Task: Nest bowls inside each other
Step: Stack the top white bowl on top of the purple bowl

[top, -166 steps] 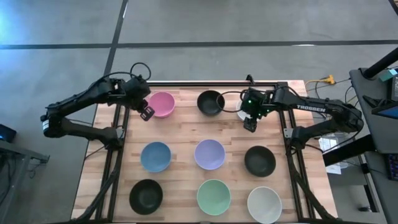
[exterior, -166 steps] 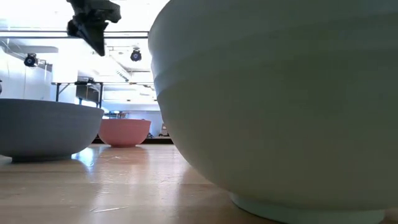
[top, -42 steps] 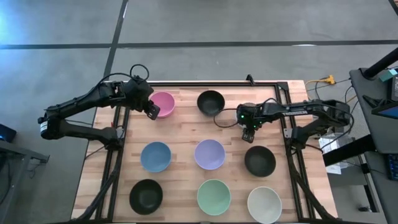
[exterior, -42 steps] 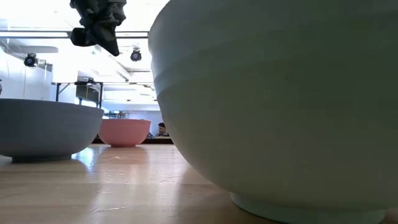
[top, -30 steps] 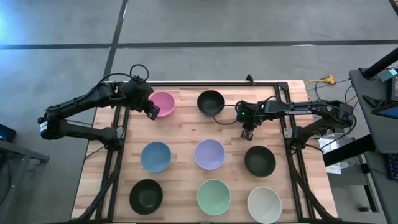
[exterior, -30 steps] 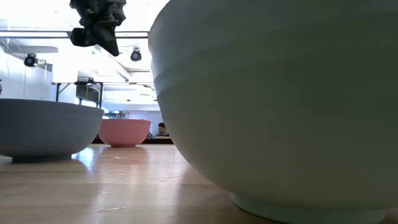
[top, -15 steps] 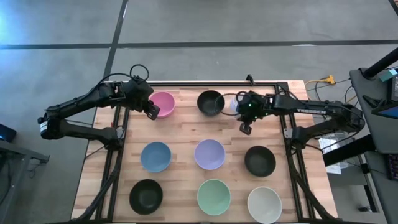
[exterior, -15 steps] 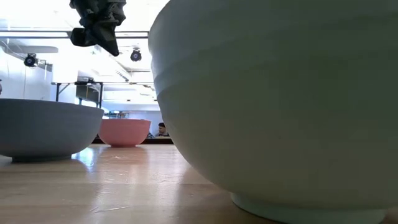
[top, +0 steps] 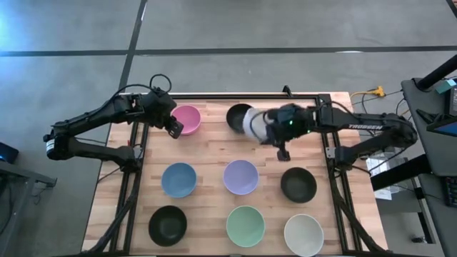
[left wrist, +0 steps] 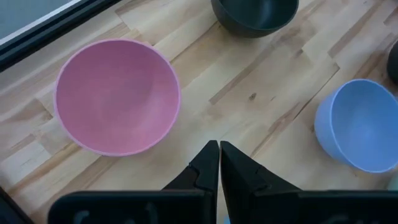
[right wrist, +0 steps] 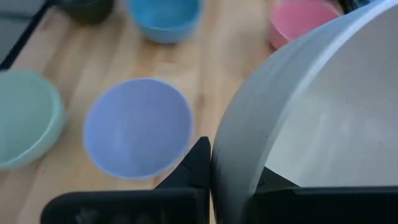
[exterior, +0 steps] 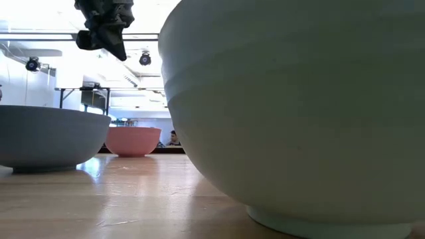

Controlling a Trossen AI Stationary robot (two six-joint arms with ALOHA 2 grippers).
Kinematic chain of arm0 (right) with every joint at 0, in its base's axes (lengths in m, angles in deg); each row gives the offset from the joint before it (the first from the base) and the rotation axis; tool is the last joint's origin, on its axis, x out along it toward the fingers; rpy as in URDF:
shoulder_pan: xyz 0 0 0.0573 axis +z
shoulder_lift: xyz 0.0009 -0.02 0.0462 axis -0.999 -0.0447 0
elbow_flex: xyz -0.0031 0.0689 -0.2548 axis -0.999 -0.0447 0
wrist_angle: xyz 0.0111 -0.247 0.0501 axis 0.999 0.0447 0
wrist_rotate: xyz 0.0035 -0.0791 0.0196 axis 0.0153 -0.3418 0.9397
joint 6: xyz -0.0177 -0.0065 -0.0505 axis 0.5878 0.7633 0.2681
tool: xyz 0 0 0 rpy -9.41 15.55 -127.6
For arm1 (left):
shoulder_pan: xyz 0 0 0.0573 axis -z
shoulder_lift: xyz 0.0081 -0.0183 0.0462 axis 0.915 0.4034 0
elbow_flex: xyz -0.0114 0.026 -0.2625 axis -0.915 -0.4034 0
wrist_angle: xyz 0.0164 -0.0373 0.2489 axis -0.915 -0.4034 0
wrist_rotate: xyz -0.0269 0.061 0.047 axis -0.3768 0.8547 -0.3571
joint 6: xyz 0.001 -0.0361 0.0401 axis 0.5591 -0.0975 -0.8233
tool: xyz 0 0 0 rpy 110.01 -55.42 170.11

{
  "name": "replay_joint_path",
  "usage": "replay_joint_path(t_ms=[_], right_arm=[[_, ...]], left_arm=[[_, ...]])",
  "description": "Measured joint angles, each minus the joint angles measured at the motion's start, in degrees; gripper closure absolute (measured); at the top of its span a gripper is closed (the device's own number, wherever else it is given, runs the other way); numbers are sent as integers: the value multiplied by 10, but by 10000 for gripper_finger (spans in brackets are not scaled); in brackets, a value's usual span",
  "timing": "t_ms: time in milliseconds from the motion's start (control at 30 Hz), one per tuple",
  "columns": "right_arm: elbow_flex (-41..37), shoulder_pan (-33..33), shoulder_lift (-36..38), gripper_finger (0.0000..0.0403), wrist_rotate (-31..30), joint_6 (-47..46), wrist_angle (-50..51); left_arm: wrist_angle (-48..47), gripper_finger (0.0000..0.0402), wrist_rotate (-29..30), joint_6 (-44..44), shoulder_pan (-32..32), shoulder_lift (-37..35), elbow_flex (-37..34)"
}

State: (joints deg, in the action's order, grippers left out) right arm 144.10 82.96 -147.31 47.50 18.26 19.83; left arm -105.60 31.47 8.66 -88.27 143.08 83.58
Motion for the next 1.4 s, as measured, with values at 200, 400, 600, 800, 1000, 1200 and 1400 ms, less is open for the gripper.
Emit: replay_joint_path(t_ms=[200,400,600,800,1000,1200,1400], right_arm=[[48,92,-59,390,-84,57,24],[88,151,-118,390,-107,105,29],[111,171,-160,390,-104,98,28],[114,193,-190,390,-52,47,27],[114,223,-238,390,-44,31,24],[113,227,-283,390,-48,-17,25],[113,227,-302,389,-101,-20,27]], left_arm=[[-24,402,3,-11,0,0,-5],[-42,402,3,-15,0,0,-5],[-50,402,3,-40,0,-1,-5],[-50,402,3,-59,0,-1,-5],[-49,402,6,-108,0,0,-5],[-49,402,22,-134,0,0,-5],[-49,402,22,-135,0,0,-6]])
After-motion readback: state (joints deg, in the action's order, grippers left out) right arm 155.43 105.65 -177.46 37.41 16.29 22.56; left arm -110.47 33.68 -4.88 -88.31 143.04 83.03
